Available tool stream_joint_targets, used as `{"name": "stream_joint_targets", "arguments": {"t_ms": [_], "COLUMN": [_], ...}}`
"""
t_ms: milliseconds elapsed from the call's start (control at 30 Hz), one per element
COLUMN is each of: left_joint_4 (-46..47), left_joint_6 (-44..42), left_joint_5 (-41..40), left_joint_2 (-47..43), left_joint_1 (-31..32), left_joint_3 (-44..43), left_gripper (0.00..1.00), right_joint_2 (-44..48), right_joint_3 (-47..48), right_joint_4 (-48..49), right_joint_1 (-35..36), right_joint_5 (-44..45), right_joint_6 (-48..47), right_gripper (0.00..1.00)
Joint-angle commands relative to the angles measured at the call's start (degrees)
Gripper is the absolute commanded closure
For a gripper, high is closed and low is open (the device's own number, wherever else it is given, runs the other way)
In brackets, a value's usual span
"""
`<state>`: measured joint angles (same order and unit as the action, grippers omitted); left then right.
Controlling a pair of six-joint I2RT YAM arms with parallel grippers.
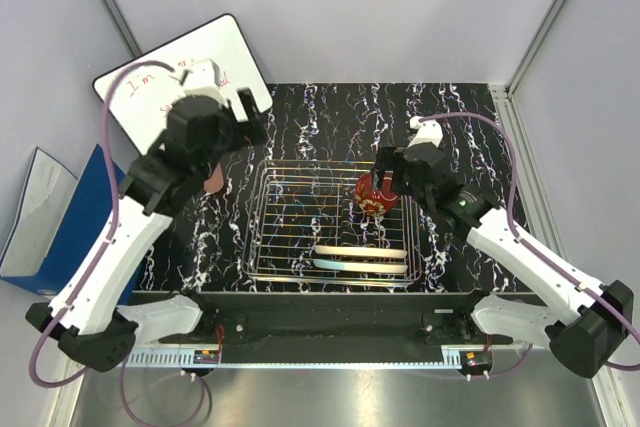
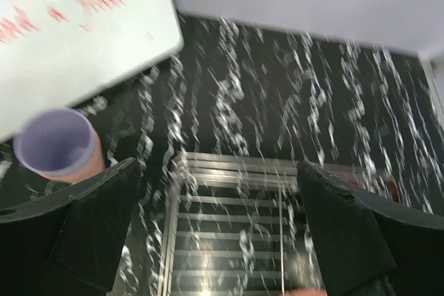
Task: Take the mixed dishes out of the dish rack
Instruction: Move the dish rack to the center of the board.
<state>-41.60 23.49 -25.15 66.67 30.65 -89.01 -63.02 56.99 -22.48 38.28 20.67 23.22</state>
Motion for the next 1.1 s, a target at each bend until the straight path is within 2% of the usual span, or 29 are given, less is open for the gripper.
{"name": "stream_joint_targets", "arguments": {"t_ms": [0,167,267,400,433,533,733,867,1067], "left_joint_4": [4.2,6.7,6.6,7.4,7.6,9.0,8.8,7.4,7.4], "left_joint_6": [3.8,2.9,-1.4,-6.4,-7.5,-7.4,-11.0,-13.7,-17.4], "left_joint_5": [7.4,13.3,18.5,29.2,34.4,39.7,42.9,40.5,42.5], "left_joint_2": [-3.0,-7.1,-6.9,-6.4,-6.3,-6.6,-7.0,-6.0,-4.0], "left_joint_1": [3.8,7.8,10.1,10.3,10.4,11.1,15.1,17.1,18.6], "left_joint_3": [10.3,15.0,15.4,18.6,19.4,23.3,28.5,29.8,30.4], "left_gripper": [0.01,0.01,0.01,0.01,0.01,0.01,0.01,0.01,0.01], "right_joint_2": [2.0,14.4,19.2,19.5,19.1,17.9,20.6,24.0,25.1], "right_joint_3": [-1.1,-9.1,-10.8,-7.7,-7.0,-5.4,-6.7,-8.9,-11.2], "right_joint_4": [-3.3,2.3,2.7,0.9,0.4,-1.2,-4.4,-4.8,-4.5], "right_joint_1": [0.0,0.0,0.0,-0.1,-0.1,0.0,0.1,0.0,0.0], "right_joint_5": [2.7,1.3,1.1,-1.9,-3.0,-11.5,-17.2,-17.2,-17.9], "right_joint_6": [4.0,5.6,4.8,2.1,1.9,1.0,1.6,3.1,3.8], "right_gripper": [0.00,0.00,0.00,0.00,0.00,0.00,0.00,0.00,0.00]}}
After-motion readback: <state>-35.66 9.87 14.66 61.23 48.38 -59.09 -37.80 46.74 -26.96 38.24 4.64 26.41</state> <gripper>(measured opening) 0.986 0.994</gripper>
